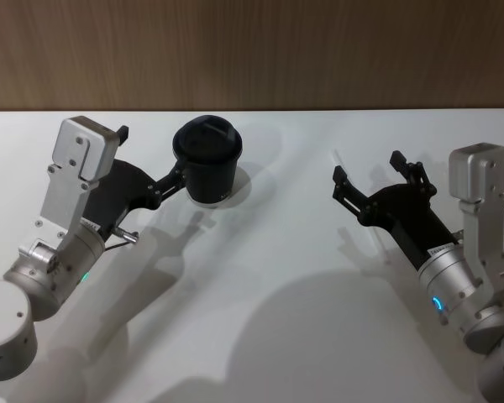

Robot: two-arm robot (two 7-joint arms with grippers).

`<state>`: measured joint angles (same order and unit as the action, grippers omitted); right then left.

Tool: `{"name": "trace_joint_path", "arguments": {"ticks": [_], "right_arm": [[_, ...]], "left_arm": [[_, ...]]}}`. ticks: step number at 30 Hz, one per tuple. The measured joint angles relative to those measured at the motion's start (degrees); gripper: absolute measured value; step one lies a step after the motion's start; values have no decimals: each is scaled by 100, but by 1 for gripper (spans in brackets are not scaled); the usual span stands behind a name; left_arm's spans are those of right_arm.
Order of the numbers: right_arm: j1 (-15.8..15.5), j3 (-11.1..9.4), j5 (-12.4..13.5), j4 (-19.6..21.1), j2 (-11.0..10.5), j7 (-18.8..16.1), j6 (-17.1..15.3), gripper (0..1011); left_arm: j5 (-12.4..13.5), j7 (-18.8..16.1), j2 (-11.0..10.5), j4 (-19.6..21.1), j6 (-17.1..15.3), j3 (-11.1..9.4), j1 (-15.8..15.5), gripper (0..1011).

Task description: Pick up the straw with one hand, pass it to the other hand, and insert it into the cup.

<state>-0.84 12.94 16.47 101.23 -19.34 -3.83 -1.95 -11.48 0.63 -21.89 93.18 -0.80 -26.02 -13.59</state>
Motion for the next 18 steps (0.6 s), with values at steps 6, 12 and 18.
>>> {"name": "trace_joint_path", "arguments": {"ticks": [6, 12, 18], "right_arm": [[0, 0, 0, 0, 0, 0, 0, 1001], [0, 0, 0, 0, 0, 0, 0, 1001], [0, 0, 0, 0, 0, 0, 0, 1001]], "left_arm": [[0, 0, 0, 0, 0, 0, 0, 1003], [0, 0, 0, 0, 0, 0, 0, 1003], [0, 0, 0, 0, 0, 0, 0, 1003]]}}
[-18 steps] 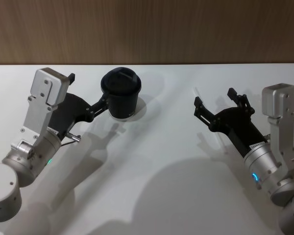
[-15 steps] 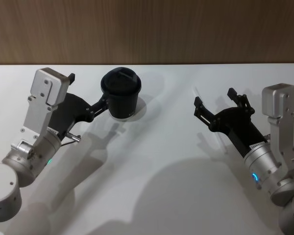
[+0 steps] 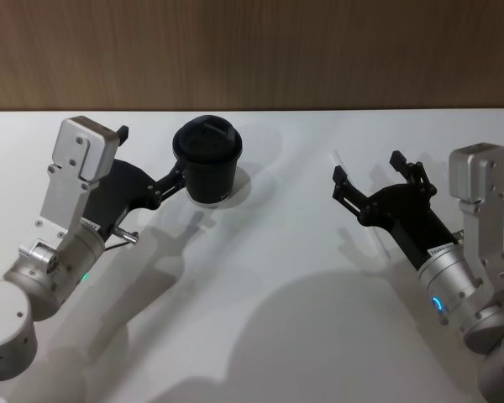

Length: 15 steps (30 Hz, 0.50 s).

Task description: Pick up the straw with one hand, pass it to the other hand, and insert it into the cup.

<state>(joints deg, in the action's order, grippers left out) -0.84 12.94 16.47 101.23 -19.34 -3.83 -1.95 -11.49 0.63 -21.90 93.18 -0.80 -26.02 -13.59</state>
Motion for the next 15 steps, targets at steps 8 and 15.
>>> {"name": "trace_joint_path", "arguments": {"ticks": [8, 15], "right_arm": [[0, 0, 0, 0, 0, 0, 0, 1001], [0, 0, 0, 0, 0, 0, 0, 1001]], "left_arm": [[0, 0, 0, 0, 0, 0, 0, 1003], [1, 0, 0, 0, 0, 0, 0, 1003]]}}
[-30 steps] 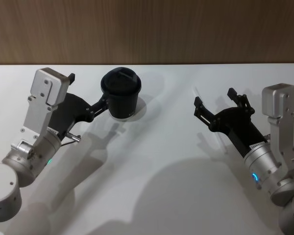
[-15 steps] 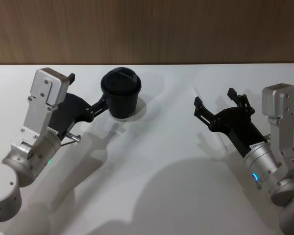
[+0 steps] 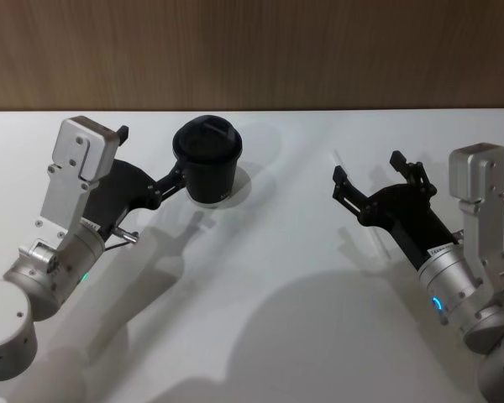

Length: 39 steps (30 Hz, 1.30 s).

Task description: Pick up the straw with one hand, pass it to the other hand, and insert it into the cup.

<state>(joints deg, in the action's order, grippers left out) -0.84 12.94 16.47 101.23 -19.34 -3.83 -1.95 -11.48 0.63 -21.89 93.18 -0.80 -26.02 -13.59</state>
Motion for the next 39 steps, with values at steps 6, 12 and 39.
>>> {"name": "trace_joint_path", "arguments": {"ticks": [6, 12, 39], "right_arm": [[0, 0, 0, 0, 0, 0, 0, 1001], [0, 0, 0, 0, 1, 0, 0, 1001], [144, -52, -278, -139, -249, -31, -784, 1001]], "left_arm": [[0, 0, 0, 0, 0, 0, 0, 1003], [0, 0, 0, 0, 0, 0, 0, 1003], [0, 0, 0, 0, 0, 0, 0, 1003]]}}
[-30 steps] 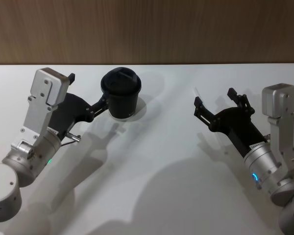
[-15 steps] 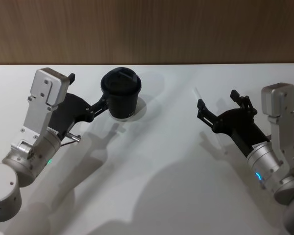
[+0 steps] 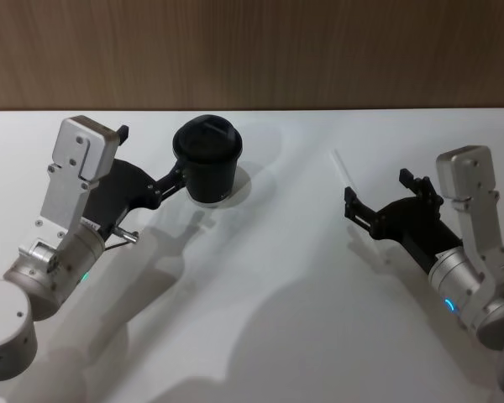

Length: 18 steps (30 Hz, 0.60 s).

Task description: Pick up the straw with one hand, pass it to the other hand, and insert it into the cup.

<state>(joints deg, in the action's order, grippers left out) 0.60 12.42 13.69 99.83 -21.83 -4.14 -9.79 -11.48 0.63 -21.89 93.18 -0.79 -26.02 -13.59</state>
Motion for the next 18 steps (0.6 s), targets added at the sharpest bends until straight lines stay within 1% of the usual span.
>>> {"name": "trace_joint_path", "arguments": {"ticks": [9, 18], "right_arm": [[25, -25, 31, -99, -1, -122, -289, 1001], [44, -49, 77, -227, 17, -235, -415, 1001]], "left_arm": [[0, 0, 0, 0, 0, 0, 0, 1003], [0, 0, 0, 0, 0, 0, 0, 1003]]}}
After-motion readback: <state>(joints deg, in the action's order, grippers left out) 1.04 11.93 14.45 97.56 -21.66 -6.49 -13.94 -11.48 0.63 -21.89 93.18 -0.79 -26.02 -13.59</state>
